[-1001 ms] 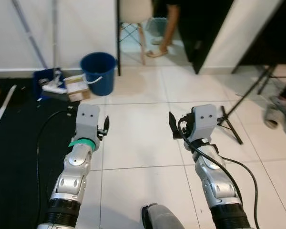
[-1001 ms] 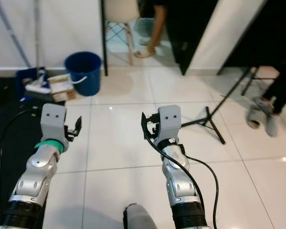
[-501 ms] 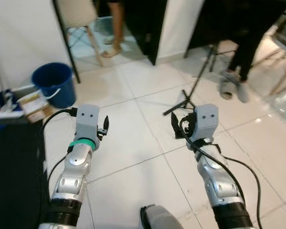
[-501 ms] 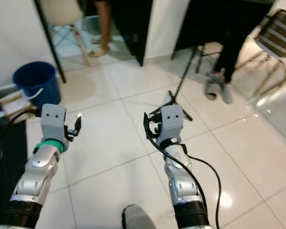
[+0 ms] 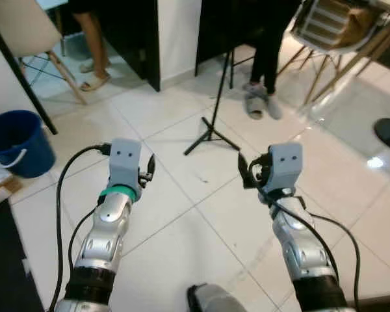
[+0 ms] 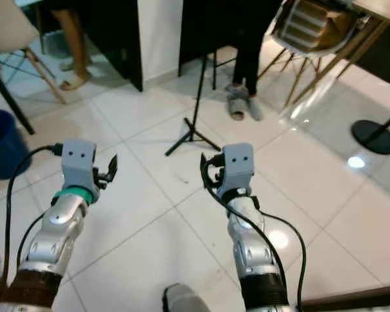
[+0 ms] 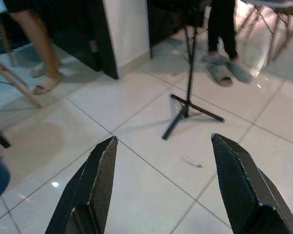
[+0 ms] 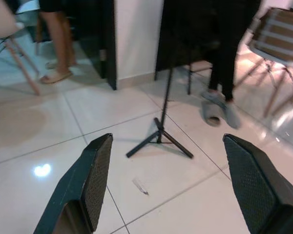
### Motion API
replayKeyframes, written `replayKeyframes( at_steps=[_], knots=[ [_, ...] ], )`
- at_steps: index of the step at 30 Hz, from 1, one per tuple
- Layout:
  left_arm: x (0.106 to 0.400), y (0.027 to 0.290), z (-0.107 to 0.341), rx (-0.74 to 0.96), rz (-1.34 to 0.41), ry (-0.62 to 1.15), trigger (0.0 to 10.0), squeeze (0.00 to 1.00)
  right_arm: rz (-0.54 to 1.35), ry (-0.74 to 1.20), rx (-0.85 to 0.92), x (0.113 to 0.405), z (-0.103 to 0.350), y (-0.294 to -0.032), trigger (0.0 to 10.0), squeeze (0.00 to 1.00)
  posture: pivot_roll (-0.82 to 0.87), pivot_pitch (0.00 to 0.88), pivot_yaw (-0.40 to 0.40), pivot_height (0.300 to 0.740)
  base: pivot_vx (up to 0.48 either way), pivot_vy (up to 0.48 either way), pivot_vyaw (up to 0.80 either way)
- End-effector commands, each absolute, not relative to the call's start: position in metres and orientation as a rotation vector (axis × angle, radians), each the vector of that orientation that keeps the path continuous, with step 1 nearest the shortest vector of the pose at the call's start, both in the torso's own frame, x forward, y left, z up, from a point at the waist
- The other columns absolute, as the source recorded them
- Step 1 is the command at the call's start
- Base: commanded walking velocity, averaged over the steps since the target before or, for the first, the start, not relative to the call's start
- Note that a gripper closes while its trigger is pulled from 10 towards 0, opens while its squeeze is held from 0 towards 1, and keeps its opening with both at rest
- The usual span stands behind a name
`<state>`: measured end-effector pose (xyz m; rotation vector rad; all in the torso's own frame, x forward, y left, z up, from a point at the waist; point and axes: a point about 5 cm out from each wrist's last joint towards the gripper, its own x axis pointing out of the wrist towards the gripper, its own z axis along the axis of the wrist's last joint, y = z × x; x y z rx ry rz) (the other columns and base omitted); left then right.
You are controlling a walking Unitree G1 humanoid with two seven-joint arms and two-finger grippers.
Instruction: Setting the table
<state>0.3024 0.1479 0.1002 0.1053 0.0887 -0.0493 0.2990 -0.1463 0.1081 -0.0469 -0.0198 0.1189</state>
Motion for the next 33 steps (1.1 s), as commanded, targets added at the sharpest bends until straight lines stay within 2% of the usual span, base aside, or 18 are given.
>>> replayKeyframes(
  at_steps=[1, 33],
  knots=[
    [0.3014, 0.1491, 0.0955, 0.098, -0.040, 0.111, 10.0, 0.00, 0.118, 0.005, -0.044, 0.2966, 0.1021, -0.1467, 10.0, 0.00, -0.18, 0.000, 0.032, 0.740, 0.000, 0.000, -0.80],
    [0.3024, 0.1480, 0.0956, 0.042, -0.022, 0.112, 10.0, 0.00, 0.117, 0.012, -0.044, 0.2957, 0.1011, -0.1467, 10.0, 0.00, -0.18, 0.000, 0.030, 0.740, 0.000, 0.000, -0.80]
  ],
)
